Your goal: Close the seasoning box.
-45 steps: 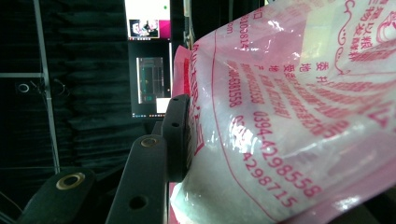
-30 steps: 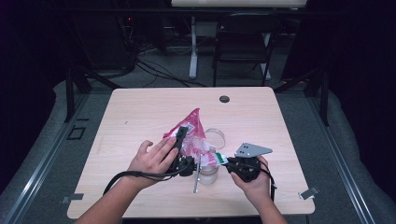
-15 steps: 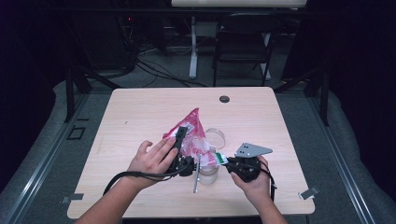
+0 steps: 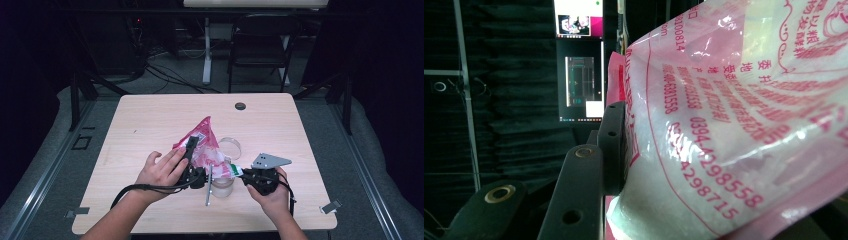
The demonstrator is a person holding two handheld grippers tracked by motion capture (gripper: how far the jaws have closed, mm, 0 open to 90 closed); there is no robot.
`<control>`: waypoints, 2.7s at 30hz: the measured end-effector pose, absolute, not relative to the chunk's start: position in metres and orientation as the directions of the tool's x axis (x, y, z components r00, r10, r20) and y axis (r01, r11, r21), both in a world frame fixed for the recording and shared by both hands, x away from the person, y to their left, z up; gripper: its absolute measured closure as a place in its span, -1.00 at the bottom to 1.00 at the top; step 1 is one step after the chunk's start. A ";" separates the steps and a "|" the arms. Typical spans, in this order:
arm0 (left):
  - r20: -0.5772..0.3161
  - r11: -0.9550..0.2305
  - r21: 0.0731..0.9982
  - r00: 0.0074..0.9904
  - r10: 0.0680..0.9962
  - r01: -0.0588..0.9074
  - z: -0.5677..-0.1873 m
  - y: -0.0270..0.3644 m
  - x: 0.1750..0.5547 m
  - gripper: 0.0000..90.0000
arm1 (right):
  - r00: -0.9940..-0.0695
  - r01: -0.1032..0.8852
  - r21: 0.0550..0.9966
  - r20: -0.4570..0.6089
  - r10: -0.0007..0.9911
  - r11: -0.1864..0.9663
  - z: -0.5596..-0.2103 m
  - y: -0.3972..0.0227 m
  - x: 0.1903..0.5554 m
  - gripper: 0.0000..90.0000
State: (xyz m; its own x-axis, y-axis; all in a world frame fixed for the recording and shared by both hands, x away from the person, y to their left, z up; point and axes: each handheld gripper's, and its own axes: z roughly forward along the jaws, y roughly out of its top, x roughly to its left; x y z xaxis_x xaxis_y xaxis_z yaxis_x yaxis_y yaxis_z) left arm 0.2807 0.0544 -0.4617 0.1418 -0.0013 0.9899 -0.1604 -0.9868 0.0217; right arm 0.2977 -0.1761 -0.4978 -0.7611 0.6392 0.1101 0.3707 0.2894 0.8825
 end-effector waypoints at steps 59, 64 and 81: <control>0.972 -0.990 0.095 0.226 0.069 -0.104 -0.470 0.070 0.285 0.53 | -0.761 0.350 0.897 0.103 0.640 0.272 -0.492 -0.176 0.295 1.00; 0.967 -0.989 0.115 0.239 0.091 -0.092 -0.476 0.074 0.285 0.54 | -0.764 0.343 0.900 0.100 0.637 0.270 -0.491 -0.175 0.294 1.00; 0.928 -0.975 0.223 0.309 0.208 -0.013 -0.498 0.087 0.284 0.59 | -0.772 0.327 0.906 0.092 0.629 0.269 -0.487 -0.169 0.293 1.00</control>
State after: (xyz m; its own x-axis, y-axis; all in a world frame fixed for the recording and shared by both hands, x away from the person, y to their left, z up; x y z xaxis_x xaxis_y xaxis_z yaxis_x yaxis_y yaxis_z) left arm 0.2843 0.0869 -0.4981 0.3094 0.2080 0.9279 -0.0126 -0.9748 0.2227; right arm 0.2932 -0.1689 -0.4875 -0.7723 0.6285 0.0920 0.3265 0.2685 0.9062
